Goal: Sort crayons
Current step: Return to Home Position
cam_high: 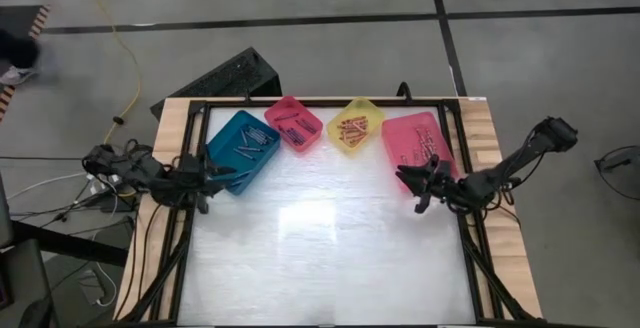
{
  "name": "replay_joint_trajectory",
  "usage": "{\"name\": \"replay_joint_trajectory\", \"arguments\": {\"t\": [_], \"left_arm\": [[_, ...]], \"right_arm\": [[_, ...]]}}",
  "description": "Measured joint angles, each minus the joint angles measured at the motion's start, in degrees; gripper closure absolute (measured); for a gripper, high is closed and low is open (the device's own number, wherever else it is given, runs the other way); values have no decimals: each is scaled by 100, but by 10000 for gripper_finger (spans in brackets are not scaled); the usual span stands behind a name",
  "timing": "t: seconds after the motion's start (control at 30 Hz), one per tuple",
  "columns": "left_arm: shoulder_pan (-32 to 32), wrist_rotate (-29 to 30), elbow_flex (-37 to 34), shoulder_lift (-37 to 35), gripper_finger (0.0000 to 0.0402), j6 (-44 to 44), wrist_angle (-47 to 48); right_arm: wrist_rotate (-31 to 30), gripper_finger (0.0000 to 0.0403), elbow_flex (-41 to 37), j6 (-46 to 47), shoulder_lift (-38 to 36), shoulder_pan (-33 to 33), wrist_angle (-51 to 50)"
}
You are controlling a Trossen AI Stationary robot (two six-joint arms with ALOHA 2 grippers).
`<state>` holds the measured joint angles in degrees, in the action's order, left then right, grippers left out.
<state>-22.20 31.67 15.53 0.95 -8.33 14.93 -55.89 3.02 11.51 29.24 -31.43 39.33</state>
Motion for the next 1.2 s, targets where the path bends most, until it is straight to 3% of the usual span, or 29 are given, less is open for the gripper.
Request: {"name": "replay_joint_trajectory", "arguments": {"t": [0.2, 0.37, 0.53, 0.83, 1.2], "left_arm": [[0, 194, -981, 0, 278, -251, -932], [0, -330, -1480, 53, 278, -131, -1980], [0, -703, -1490, 0, 278, -44, -1997], [0, -648, -1495, 0, 278, 117, -1988], [0, -589, -1506, 2, 278, 209, -1992]], "right_arm": [[-1, 290, -250, 2, -26, 1, 367], [1, 290, -250, -141, -15, 1, 333], [-6, 290, -253, -63, 36, 1, 38], [-49, 290, -257, 494, 718, 6, -607], [-130, 290, -261, 378, 1727, -15, -496]]}}
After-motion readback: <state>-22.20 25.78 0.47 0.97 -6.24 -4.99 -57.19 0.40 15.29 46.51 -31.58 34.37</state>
